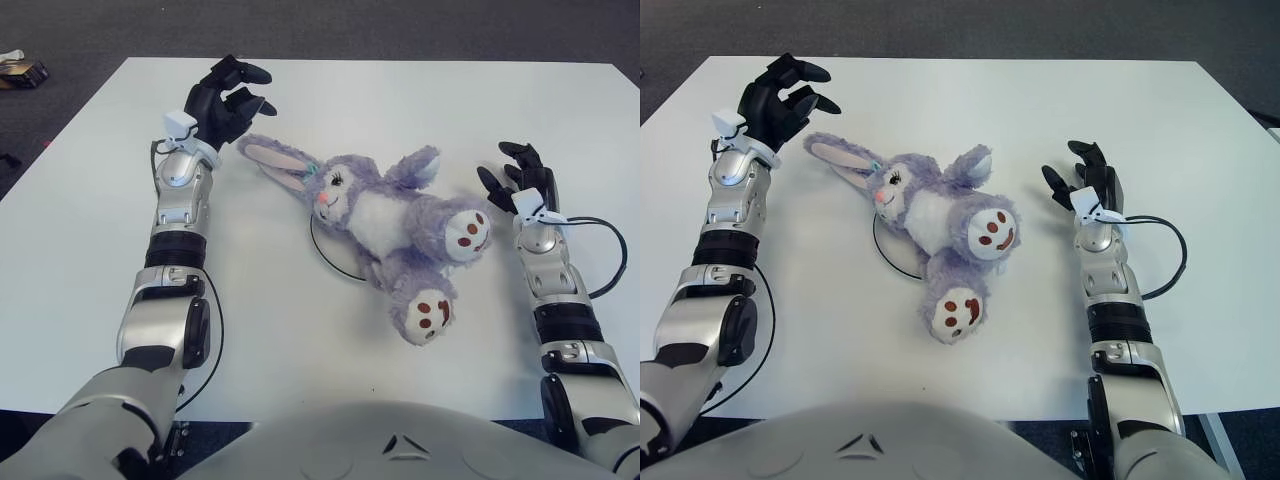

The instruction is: Put the doll into the plate.

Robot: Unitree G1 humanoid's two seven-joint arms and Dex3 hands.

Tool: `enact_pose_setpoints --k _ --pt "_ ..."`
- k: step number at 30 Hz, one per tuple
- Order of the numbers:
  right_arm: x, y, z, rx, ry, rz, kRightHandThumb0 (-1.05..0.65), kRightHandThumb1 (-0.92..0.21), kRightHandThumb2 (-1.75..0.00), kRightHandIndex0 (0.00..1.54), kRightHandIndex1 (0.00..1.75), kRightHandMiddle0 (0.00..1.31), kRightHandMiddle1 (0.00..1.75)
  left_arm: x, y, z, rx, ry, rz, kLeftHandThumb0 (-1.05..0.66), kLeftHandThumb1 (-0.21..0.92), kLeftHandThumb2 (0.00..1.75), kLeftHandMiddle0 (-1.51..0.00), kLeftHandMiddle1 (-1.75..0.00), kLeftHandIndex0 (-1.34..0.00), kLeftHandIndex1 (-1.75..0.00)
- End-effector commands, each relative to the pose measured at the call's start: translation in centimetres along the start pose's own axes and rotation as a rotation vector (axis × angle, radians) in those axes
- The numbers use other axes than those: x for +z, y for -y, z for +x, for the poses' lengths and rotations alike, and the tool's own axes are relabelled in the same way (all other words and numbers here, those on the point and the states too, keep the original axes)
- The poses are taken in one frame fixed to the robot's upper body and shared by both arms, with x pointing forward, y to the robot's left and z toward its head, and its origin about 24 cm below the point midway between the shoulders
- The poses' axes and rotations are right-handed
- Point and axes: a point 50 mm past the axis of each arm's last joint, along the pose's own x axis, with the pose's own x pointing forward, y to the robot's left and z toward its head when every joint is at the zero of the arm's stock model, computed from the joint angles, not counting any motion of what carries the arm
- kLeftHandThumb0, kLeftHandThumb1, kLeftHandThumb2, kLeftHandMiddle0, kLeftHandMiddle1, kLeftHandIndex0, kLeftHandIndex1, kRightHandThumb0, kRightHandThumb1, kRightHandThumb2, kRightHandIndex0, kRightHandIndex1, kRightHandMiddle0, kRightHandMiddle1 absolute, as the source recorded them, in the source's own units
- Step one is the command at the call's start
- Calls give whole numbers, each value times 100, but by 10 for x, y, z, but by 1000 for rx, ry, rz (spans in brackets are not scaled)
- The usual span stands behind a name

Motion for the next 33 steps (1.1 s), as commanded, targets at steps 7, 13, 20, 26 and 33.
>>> enact_pose_setpoints --k 7,13,20,26,33 --pt "0 2 2 -117 14 216 -42 -92 -39 86 9 37 110 -13 4 -9 92 -37 -40 -1 88 25 -57 -147 -54 -111" --pt "1 2 1 -157 41 278 -36 -92 -35 94 15 37 149 -17 5 -12 123 -35 -62 -1 73 55 -56 -156 -51 -121" --pt "2 3 -2 -183 69 338 -6 -92 -25 66 97 37 155 -20 6 -16 159 -38 -79 -1 56 87 -54 -169 -48 -134" --pt "3 6 -5 -150 104 336 -1 -92 -24 62 112 33 157 -21 3 -17 196 -52 -78 -1 52 95 -53 -172 -47 -138" --pt "6 6 -8 -118 138 321 -1 -92 -24 63 117 31 154 -22 4 -17 207 -56 -75 -1 48 102 -54 -174 -47 -142"
